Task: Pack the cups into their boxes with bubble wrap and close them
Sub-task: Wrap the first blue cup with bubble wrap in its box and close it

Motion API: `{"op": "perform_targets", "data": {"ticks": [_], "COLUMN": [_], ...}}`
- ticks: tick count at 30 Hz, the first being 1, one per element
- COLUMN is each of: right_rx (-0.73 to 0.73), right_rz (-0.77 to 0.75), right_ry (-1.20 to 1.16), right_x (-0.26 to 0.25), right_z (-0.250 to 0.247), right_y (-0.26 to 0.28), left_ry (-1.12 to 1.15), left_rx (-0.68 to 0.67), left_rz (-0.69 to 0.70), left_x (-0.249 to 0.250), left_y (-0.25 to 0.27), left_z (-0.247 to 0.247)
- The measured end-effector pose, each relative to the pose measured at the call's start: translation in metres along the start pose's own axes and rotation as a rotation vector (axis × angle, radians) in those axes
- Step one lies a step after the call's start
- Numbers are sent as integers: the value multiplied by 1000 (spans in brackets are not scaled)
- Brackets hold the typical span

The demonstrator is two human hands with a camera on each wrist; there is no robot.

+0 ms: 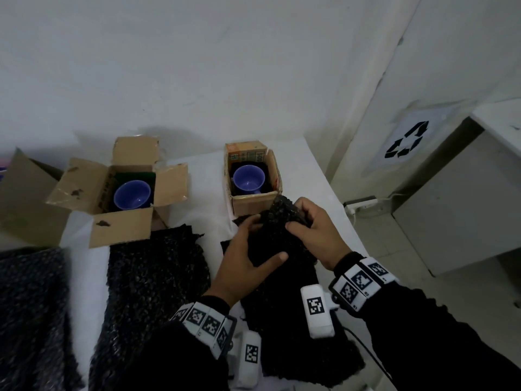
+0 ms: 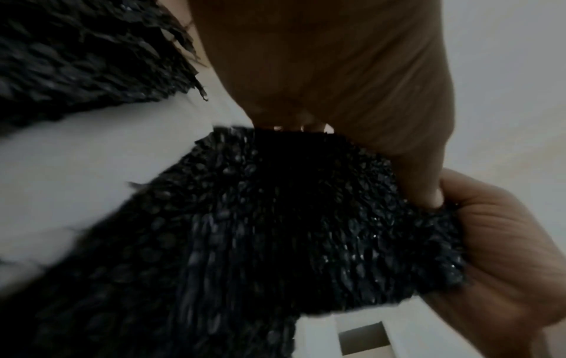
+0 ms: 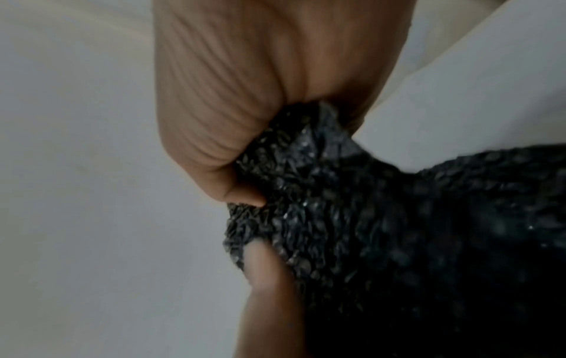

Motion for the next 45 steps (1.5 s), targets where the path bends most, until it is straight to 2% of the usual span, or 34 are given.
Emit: {"op": "perform_targets", "data": {"ticks": [1, 3, 6, 12, 14, 16, 19, 23, 26, 28, 30, 34, 37, 41, 43, 45], "right_rx": [16, 29, 11, -107, -169, -222, -250, -5, 16, 45, 62, -120, -242, -410, -434, -455], "right_rz": [4, -26, -155, -313, -313, -282, -234, -368, -502, -527, -445, -301, -330, -258, -261, -315], "right_ry": [-67, -151, -50, 305, 357, 356, 494, 826, 923, 971, 940, 943, 937, 910, 882, 1032], "right_x": [-6, -19, -40, -61, -59, -54, -45, -66, -83, -83, -70, -31, -13, 11, 13, 17], "right_z": [3, 7, 4, 4, 10, 15, 16, 0, 10, 17, 19, 50, 78, 101, 105, 108], "right_y": [0, -4, -17, -32, -36, -41, -56, -89, -114, -131, -152, -181, -186, -188, -190, -192], "left_ry": [63, 84, 92, -79, -90, -11, 26, -206, -311, -436, -565, -910, -1194, -1234, -1255, -1292], "left_rx": [-68, -95, -105, 68, 90, 27, 21, 194, 307, 299, 239, 182, 116, 33, 2, -32], "left_rz": [-44, -85, -81, 47, 112, 184, 206, 295, 276, 260, 218, 234, 199, 144, 148, 141], "left_x": [-1, -2, 2, 25, 43, 61, 72, 83, 83, 78, 61, 38, 27, 12, 10, 7], "left_y": [-2, -4, -6, -31, -40, -47, -56, -70, -87, -100, -115, -123, -123, -121, -122, -123], "left_z": [8, 14, 6, -49, -59, -60, -63, -78, -88, -84, -77, -67, -61, -58, -56, -55]}}
Point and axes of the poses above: each hand's wrist, its own y-axis away from the middle knuckle, its own z-axis out of the palm, x = y × z, the point moved 10 cm from there along -y, towards the middle knuckle, and after that the axes turned 7 degrees about -z, right-handed, at the moved point
